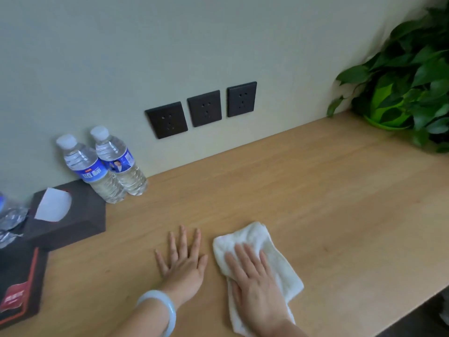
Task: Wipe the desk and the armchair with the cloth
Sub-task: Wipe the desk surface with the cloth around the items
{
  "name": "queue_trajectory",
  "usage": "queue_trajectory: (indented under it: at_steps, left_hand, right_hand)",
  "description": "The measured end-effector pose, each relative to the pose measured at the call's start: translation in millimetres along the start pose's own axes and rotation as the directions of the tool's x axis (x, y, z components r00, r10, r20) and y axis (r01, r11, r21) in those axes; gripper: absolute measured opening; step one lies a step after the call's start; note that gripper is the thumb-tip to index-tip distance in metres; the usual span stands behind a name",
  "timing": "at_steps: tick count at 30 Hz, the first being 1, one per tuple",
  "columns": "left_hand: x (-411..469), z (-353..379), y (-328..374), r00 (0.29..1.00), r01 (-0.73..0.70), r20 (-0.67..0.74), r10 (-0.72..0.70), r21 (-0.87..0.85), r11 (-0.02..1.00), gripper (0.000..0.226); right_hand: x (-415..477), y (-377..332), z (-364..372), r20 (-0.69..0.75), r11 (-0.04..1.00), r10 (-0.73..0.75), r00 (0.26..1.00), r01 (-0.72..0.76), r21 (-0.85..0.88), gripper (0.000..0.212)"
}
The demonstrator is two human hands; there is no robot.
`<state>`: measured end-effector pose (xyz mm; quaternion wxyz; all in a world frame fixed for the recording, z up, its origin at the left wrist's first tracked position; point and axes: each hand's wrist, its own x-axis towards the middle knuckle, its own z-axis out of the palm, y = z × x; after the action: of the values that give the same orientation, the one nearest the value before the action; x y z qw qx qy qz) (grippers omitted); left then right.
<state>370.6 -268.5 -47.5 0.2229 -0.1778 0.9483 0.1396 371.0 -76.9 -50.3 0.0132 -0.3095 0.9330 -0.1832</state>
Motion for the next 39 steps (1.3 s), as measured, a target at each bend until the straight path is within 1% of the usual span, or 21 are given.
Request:
queue_trajectory:
  at_steps: [2,4,5,7,9,10,11,13,14,17,20,22,24,26,28,29,30,32,33,35,39]
  left_hand:
    - [2.7,-4.4,-5.7,0.998,-0.016,-0.060,0.019,0.050,0.999,0.065]
    - [15.0,-18.0,-13.1,0.995,0.013,-0.096,-0.006,0.070,0.997,0.074]
    - [23.1,-27.7,-17.4,0.994,0.053,-0.097,-0.046,0.072,0.996,0.081]
    - [39.7,-47.9,-26.7,0.990,0.140,-0.044,-0.138,0.065,0.988,0.097]
    - [50.6,-57.9,-32.2,0.983,0.174,0.053,-0.176,0.050,0.984,0.109]
    - [53.7,-58.1,-32.9,0.981,0.171,0.081,-0.175,0.051,0.984,0.111]
    - [55.3,-57.7,-32.4,0.980,0.166,0.101,-0.171,0.055,0.985,0.112]
    - [55.2,-58.8,-29.0,0.975,0.170,0.137,-0.177,0.062,0.983,0.111]
    - [54.3,-60.5,-27.3,0.972,0.174,0.150,-0.183,0.072,0.982,0.109]
    - [52.5,-67.4,-23.6,0.965,0.178,0.172,-0.198,0.123,0.976,0.105]
    - [52.1,-70.8,-25.1,0.956,0.195,0.198,-0.216,0.122,0.973,0.107]
    - [51.2,-69.6,-28.6,0.960,0.188,0.189,-0.204,0.103,0.977,0.105]
    - [50.6,-65.6,-32.4,0.972,0.166,0.152,-0.177,0.086,0.982,0.104]
    - [51.3,-59.3,-33.5,0.979,0.155,0.120,-0.164,0.078,0.985,0.105]
    - [52.7,-55.2,-34.0,0.981,0.161,0.102,-0.168,0.066,0.985,0.107]
    - [53.7,-53.1,-33.4,0.980,0.168,0.099,-0.173,0.052,0.984,0.107]
    - [55.6,-51.2,-32.3,0.979,0.177,0.099,-0.180,0.042,0.983,0.108]
    - [58.5,-50.4,-28.9,0.973,0.203,0.105,-0.207,0.046,0.978,0.108]
    - [59.8,-51.6,-26.7,0.968,0.216,0.116,-0.222,0.056,0.975,0.108]
    - [63.5,-56.9,-23.2,0.957,0.240,0.149,-0.249,0.076,0.968,0.109]
    - [78.3,-74.5,-1.6,0.965,0.231,0.107,-0.241,0.097,0.968,0.107]
  right_hand:
    - [21.4,45.3,-14.4,0.046,0.998,-0.060,0.997,0.061,-0.034,0.044]
    - [55.1,95.9,-29.3,0.003,0.992,0.124,0.992,-0.124,-0.027,0.042]
    - [73.6,115.0,-35.3,-0.052,0.959,0.280,0.959,-0.281,-0.023,0.042]
    - [106.7,128.6,-42.4,-0.135,0.835,0.546,0.827,-0.550,0.009,0.045]
    - [127.7,113.2,-35.6,-0.188,0.740,0.662,0.726,-0.672,0.012,0.047]
    - [134.9,96.3,-27.5,-0.205,0.755,0.641,0.740,-0.655,-0.003,0.048]
    - [141.2,74.8,-16.9,-0.191,0.814,0.567,0.801,-0.580,-0.018,0.048]
    - [155.7,27.7,6.5,-0.072,0.948,0.319,0.945,-0.318,0.030,0.048]
    - [165.3,6.4,15.5,0.001,0.982,0.181,0.984,-0.180,0.064,0.048]
    - [198.5,-18.2,20.7,0.158,0.990,-0.105,0.982,0.089,0.106,0.047]
    - [216.1,22.5,9.1,0.164,0.981,-0.182,0.970,0.166,0.104,0.044]
    - [219.4,74.8,-8.2,0.099,0.997,-0.006,0.995,-0.002,0.083,0.044]
    - [218.2,131.6,-30.5,-0.008,0.968,0.250,0.968,-0.250,-0.011,0.047]
    - [215.4,168.0,-51.0,-0.116,0.874,0.470,0.875,-0.479,-0.076,0.049]
    - [220.2,162.9,-54.0,-0.161,0.780,0.601,0.783,-0.619,-0.097,0.049]
    - [225.3,146.6,-49.1,-0.156,0.785,0.590,0.792,-0.608,-0.121,0.046]
    - [231.8,124.8,-39.2,-0.125,0.836,0.521,0.844,-0.535,-0.123,0.043]
    - [247.2,67.5,-9.8,0.037,0.975,0.216,0.976,-0.214,-0.065,0.049]
    - [253.8,36.9,3.3,0.144,1.000,0.024,0.989,-0.022,-0.018,0.053]
    - [265.6,-5.2,15.2,0.308,0.970,-0.241,0.920,0.237,0.052,0.051]
    - [291.8,37.5,-0.2,0.297,0.954,-0.299,0.907,0.290,0.075,0.045]
